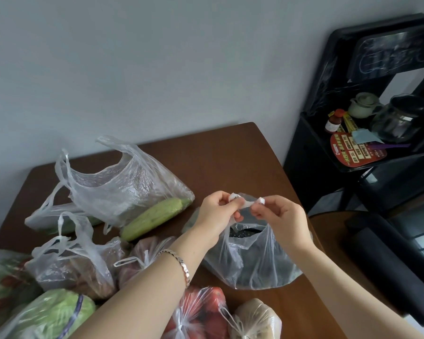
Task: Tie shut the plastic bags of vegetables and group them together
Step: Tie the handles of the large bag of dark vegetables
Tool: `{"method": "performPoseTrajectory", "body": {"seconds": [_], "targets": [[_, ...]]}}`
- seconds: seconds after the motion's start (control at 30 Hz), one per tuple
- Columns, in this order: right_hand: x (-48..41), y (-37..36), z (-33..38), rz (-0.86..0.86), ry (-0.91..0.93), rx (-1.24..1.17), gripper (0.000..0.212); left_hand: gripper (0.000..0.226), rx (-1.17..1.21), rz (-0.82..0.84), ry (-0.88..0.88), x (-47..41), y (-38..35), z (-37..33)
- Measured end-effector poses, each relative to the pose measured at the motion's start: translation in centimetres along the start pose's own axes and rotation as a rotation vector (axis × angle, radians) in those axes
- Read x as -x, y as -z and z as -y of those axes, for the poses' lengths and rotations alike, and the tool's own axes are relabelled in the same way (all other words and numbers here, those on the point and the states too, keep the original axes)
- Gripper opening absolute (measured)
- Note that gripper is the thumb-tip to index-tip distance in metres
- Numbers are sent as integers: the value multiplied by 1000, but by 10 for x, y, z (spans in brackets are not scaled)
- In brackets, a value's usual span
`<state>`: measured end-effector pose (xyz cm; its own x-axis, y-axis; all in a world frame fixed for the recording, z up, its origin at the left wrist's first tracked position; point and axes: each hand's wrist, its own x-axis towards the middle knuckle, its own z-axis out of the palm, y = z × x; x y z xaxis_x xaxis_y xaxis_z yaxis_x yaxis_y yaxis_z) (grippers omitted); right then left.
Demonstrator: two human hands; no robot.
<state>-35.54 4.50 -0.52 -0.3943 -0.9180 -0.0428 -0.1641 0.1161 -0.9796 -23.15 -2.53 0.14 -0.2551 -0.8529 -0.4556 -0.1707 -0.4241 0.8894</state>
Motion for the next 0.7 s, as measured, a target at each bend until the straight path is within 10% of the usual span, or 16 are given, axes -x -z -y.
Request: {"method": "performPoseTrajectory", "body": {"seconds": [0.23,0.47,0.7], "targets": [[-1,-4,2,-100,62,216,20,8,-53,17,-68,0,1,0],[-18,9,-2,-45,-280,-293,39,21,-506,-278,-412,-27,19,4],[6,41,-82,-101,-428,249,50,32,-697,-383,-11,-74,75,56]]}}
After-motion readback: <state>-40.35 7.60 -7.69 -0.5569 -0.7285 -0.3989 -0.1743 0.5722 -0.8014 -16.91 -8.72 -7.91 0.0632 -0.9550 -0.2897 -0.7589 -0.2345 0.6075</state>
